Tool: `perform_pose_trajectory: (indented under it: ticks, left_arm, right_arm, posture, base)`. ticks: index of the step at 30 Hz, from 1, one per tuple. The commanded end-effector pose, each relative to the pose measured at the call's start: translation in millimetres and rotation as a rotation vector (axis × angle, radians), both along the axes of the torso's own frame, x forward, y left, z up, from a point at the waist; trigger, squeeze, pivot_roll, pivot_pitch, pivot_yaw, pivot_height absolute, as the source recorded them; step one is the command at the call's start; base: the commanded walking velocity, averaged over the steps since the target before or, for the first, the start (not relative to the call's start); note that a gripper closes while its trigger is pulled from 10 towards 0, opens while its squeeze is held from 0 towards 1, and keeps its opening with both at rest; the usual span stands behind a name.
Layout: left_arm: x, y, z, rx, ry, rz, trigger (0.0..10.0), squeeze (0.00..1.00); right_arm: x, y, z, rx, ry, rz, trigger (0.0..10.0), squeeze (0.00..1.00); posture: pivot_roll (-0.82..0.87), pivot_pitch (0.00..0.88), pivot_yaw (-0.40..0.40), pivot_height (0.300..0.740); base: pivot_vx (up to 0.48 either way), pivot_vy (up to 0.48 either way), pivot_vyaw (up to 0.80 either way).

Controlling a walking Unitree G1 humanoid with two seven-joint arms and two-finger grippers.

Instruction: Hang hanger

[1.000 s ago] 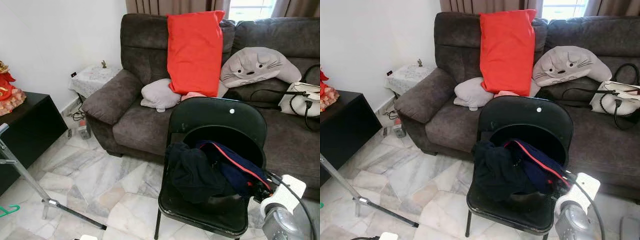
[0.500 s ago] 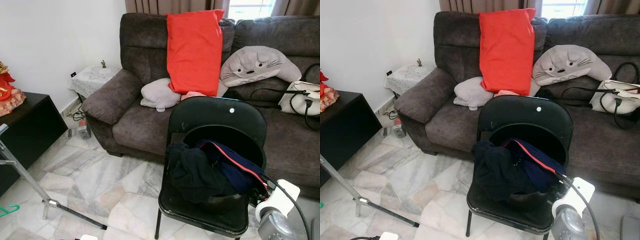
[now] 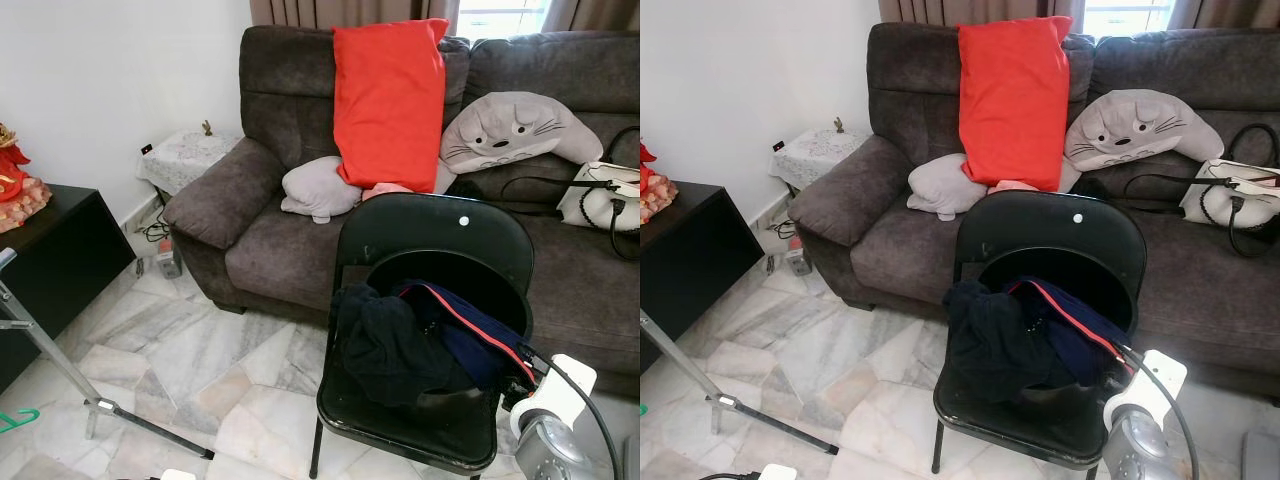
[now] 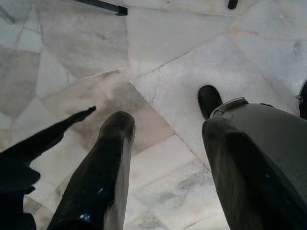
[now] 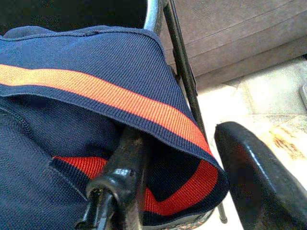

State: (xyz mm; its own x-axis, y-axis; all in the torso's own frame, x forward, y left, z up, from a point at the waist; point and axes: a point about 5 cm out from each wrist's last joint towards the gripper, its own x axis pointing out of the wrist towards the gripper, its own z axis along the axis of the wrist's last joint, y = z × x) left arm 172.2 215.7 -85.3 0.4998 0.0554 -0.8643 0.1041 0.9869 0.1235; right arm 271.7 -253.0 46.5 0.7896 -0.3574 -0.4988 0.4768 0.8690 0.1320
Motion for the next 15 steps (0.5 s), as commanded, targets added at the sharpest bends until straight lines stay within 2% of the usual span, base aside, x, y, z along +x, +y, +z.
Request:
perform_pose_trajectory:
  ticks: [1, 8, 9, 10, 11, 12, 15]
  left_arm:
    - [-0.7, 8.3, 1, 0.031, 0.003, -0.006, 10.0, 0.0]
    - [-0.2, 8.6, 2, 0.04, 0.002, -0.017, 10.0, 0.0]
    - [-0.1, 8.7, 2, 0.042, 0.002, -0.019, 10.0, 0.0]
    - [-0.1, 8.8, 2, 0.044, 0.002, -0.021, 10.0, 0.0]
    - [0.0, 8.8, 2, 0.045, 0.002, -0.021, 10.0, 0.0]
    - [0.0, 9.0, 2, 0.046, 0.002, -0.021, 10.0, 0.0]
    - [-0.1, 9.2, 2, 0.046, 0.001, -0.02, 10.0, 0.0]
  right_arm:
    - [3.6, 3.3, 0, -0.007, 0.008, 0.022, 0.0, 0.0]
    - [6.7, 6.5, -3, -0.063, 0.046, 0.122, 0.0, 0.0]
    - [7.6, 7.9, -3, -0.084, 0.047, 0.161, 2.4, 0.0]
    - [8.6, 9.2, -3, -0.098, 0.041, 0.199, 6.2, 0.0]
    - [8.8, 7.8, -3, -0.109, 0.039, 0.212, 9.3, 0.0]
    - [8.5, 3.9, -3, -0.124, 0.04, 0.215, 10.0, 0.0]
    - [7.7, -1.9, -3, -0.142, 0.046, 0.213, 10.0, 0.0]
  posture:
    - [-0.09, 0.0, 0.115, 0.74]
    - [-0.09, 0.0, 0.116, 0.74]
    - [-0.09, 0.0, 0.116, 0.74]
    - [-0.09, 0.0, 0.116, 0.74]
    - [-0.09, 0.0, 0.118, 0.74]
    - [-0.09, 0.0, 0.118, 0.74]
    - [-0.09, 0.0, 0.119, 0.74]
  base:
    - [0.0, 0.0, 0.0]
    - [0.0, 0.0, 0.0]
    - [0.0, 0.0, 0.0]
    - [0.0, 0.0, 0.0]
    - [0.0, 0.0, 0.0]
    - [0.0, 0.0, 0.0]
    - [0.0, 0.0, 0.0]
